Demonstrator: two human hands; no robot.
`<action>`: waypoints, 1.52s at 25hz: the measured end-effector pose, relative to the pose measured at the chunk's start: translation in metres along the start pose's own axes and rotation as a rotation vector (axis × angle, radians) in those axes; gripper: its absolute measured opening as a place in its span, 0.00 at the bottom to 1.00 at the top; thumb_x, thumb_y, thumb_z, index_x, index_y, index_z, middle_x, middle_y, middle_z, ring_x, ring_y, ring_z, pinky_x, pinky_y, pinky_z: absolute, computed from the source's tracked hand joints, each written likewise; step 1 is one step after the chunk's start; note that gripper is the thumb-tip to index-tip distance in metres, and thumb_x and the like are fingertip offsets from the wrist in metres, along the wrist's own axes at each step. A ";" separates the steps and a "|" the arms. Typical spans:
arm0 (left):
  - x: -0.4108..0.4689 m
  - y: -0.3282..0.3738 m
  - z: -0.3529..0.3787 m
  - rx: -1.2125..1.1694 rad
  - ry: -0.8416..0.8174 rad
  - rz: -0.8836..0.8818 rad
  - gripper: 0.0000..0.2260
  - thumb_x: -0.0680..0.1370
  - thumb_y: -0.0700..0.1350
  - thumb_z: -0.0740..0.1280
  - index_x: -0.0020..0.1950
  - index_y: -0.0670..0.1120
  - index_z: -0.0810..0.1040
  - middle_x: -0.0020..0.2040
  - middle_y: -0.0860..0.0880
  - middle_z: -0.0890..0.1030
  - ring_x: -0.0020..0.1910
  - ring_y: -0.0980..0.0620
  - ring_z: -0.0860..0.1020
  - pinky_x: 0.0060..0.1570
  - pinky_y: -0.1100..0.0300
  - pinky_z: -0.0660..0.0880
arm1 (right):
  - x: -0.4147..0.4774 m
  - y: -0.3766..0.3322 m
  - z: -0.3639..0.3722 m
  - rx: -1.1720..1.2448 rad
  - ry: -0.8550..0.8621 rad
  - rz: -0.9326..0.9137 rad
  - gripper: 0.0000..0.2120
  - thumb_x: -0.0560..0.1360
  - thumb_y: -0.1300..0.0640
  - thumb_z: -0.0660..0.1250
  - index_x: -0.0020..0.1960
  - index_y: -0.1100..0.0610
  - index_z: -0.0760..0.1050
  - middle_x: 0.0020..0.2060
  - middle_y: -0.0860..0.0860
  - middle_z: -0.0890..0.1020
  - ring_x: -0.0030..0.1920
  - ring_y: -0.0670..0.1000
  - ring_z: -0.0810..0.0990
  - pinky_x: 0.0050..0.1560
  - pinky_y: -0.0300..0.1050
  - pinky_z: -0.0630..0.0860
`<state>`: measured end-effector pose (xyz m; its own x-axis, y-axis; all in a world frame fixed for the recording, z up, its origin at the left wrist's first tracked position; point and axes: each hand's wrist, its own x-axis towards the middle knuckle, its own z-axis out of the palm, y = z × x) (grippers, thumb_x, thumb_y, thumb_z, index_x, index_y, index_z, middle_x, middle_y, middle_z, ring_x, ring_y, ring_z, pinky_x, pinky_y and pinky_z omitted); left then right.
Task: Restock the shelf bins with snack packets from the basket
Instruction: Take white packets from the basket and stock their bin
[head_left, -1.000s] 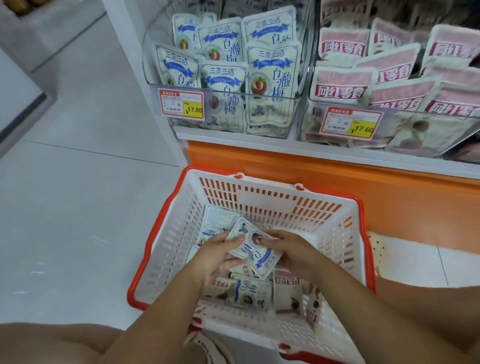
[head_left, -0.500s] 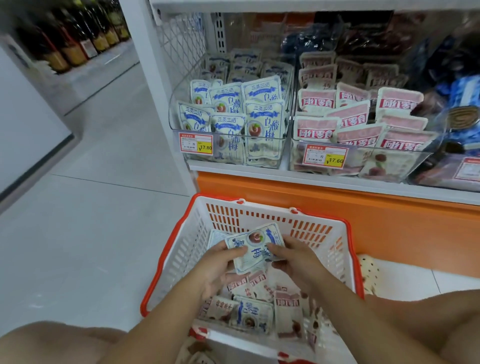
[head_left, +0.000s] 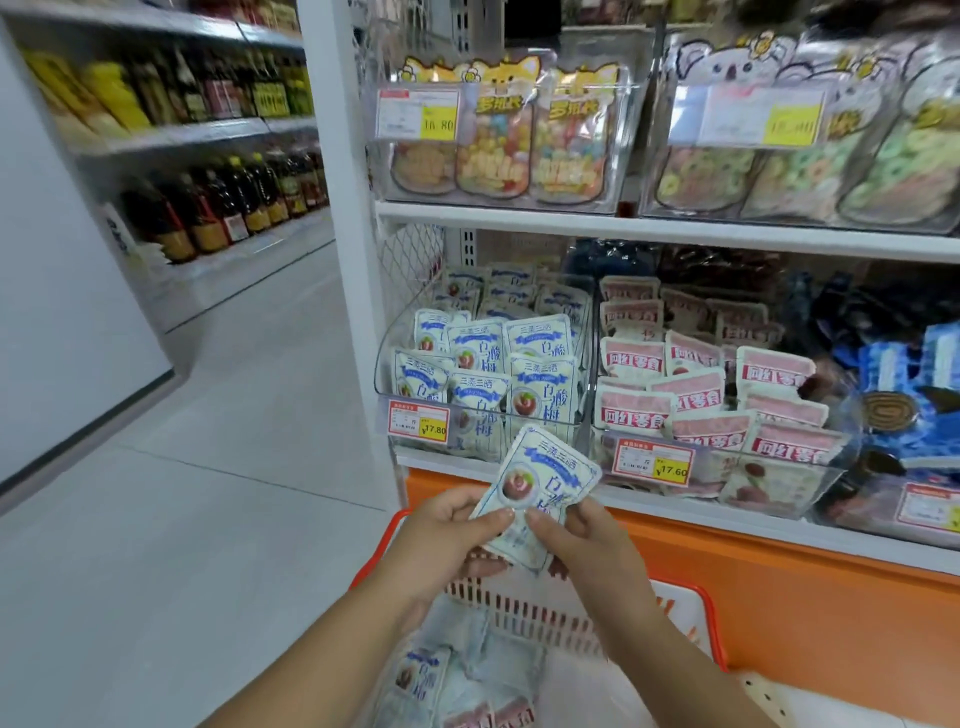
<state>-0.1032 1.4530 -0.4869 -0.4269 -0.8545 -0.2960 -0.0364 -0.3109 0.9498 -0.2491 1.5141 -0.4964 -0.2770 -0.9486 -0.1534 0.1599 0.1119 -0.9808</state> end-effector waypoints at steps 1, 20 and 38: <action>0.003 0.012 0.002 0.004 -0.004 0.041 0.09 0.77 0.41 0.69 0.57 0.45 0.80 0.49 0.48 0.86 0.46 0.50 0.85 0.41 0.58 0.80 | 0.005 -0.015 0.003 -0.037 0.014 -0.040 0.09 0.77 0.60 0.69 0.55 0.51 0.78 0.48 0.46 0.86 0.47 0.46 0.85 0.44 0.39 0.80; 0.087 0.069 -0.091 1.262 0.401 0.517 0.27 0.81 0.60 0.53 0.78 0.60 0.46 0.78 0.63 0.40 0.73 0.59 0.49 0.72 0.61 0.54 | 0.291 -0.175 0.081 -0.589 0.134 -0.300 0.08 0.77 0.53 0.70 0.50 0.54 0.72 0.53 0.50 0.76 0.54 0.50 0.72 0.54 0.44 0.68; 0.101 0.058 -0.096 1.252 0.381 0.515 0.27 0.80 0.63 0.47 0.78 0.60 0.49 0.78 0.64 0.41 0.67 0.62 0.45 0.70 0.61 0.59 | 0.337 -0.156 0.082 -0.946 0.123 -0.241 0.17 0.71 0.53 0.76 0.49 0.63 0.74 0.41 0.55 0.80 0.40 0.52 0.78 0.38 0.40 0.73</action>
<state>-0.0614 1.3083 -0.4712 -0.3778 -0.8792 0.2903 -0.8087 0.4660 0.3591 -0.2899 1.1527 -0.3855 -0.3079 -0.9457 0.1041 -0.7235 0.1616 -0.6711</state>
